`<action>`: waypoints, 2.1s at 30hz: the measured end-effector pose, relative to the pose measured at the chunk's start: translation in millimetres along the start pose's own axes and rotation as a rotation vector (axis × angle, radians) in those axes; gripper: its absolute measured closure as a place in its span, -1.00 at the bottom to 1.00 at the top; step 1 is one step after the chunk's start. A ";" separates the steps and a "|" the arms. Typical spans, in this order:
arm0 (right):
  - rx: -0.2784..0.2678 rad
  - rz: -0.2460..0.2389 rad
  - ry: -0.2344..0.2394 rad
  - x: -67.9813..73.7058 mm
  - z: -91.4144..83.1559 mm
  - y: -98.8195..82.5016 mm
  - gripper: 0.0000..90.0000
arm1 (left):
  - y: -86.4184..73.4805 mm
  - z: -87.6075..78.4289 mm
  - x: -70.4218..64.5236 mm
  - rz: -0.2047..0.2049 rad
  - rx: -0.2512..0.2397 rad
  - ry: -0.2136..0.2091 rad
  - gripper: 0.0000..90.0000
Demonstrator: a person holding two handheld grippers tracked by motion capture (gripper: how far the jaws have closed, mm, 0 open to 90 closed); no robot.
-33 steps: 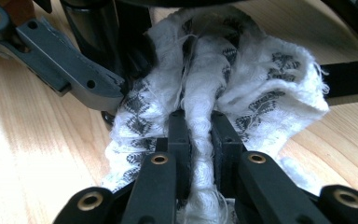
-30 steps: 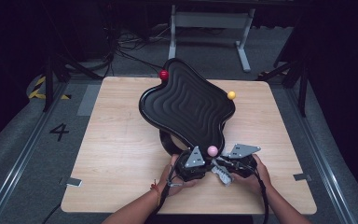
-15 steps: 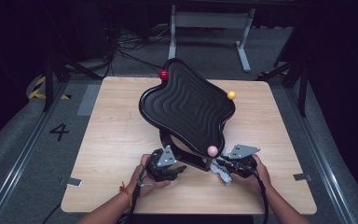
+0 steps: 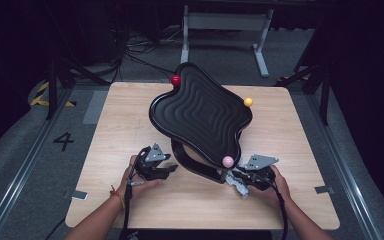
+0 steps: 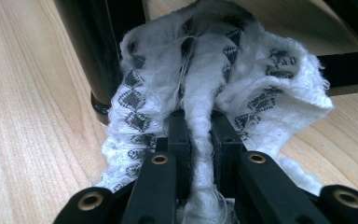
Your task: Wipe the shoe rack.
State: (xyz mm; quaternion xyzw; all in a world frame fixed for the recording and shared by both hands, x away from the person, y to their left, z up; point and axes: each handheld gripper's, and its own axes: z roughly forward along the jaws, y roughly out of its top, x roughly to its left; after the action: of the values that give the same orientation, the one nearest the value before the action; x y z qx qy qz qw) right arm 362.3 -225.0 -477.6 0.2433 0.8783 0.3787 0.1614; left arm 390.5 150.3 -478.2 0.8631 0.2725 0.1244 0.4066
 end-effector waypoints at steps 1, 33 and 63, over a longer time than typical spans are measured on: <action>0.001 0.000 -0.001 0.1 0.0 0.1 0.81 | 0.1 1.4 2.0 -0.015 -0.008 -0.003 0.07; 0.002 -0.010 0.000 3.4 -4.5 1.3 0.81 | 55.1 36.4 87.4 -0.084 -0.108 0.081 -0.14; 0.015 -0.018 0.010 11.5 -28.1 -4.9 0.81 | 72.6 50.7 86.9 -0.064 -0.076 0.156 0.66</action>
State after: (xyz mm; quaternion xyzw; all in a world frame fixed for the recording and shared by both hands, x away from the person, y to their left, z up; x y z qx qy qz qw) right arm 338.1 -238.0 -463.7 0.2346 0.8841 0.3717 0.1585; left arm 510.8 130.0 -455.3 0.8256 0.3261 0.1885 0.4203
